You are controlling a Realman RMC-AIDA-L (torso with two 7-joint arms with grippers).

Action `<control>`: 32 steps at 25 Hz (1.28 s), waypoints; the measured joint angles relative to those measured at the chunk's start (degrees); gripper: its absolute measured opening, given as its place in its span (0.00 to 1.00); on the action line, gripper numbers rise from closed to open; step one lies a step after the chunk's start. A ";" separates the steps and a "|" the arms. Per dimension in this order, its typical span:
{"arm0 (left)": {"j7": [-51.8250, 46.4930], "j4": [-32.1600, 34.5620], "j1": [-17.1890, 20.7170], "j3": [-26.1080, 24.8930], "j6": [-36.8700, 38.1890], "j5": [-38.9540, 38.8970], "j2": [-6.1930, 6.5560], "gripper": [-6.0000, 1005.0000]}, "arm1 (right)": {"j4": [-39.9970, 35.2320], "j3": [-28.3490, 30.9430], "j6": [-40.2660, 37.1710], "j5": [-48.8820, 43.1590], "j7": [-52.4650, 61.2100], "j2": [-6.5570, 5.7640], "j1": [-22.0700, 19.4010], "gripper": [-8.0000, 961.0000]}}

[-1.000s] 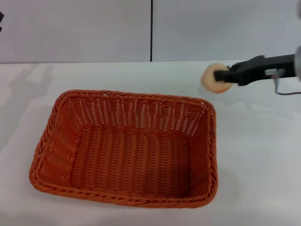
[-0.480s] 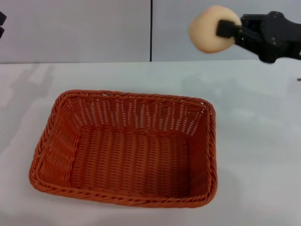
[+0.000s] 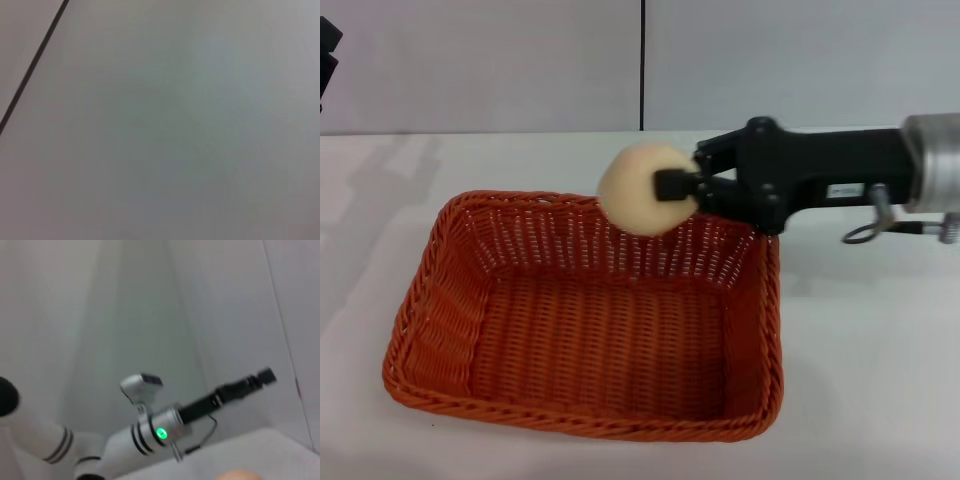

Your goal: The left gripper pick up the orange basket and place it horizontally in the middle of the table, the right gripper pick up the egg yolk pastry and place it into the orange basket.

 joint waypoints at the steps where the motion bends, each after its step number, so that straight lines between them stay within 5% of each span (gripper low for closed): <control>1: 0.00 0.00 0.00 0.00 0.00 0.00 0.00 0.48 | 0.00 0.00 0.00 0.00 0.00 0.00 0.00 0.08; 7: 0.00 -0.01 -0.13 0.01 -0.32 0.00 0.01 0.48 | 0.58 -2.17 3.15 -0.14 0.61 0.10 0.48 0.14; 9: 0.00 -0.01 -0.13 0.01 -0.37 0.00 0.01 0.48 | 0.48 -2.18 3.15 -0.14 0.62 0.09 0.50 0.34; 18: -0.01 -0.08 -0.13 -0.03 -0.38 0.00 -0.04 0.48 | -1.34 -1.16 2.68 0.08 -0.07 -0.09 -1.67 0.59; 25: -0.01 -0.09 -0.13 -0.31 -0.37 -0.04 -0.07 0.48 | -2.36 4.21 2.38 7.35 -13.70 0.14 -9.84 0.69; 32: 0.38 -1.19 -0.07 -0.41 -0.37 -0.11 -0.10 0.48 | 7.34 9.49 1.15 29.73 -36.38 0.26 -19.47 0.70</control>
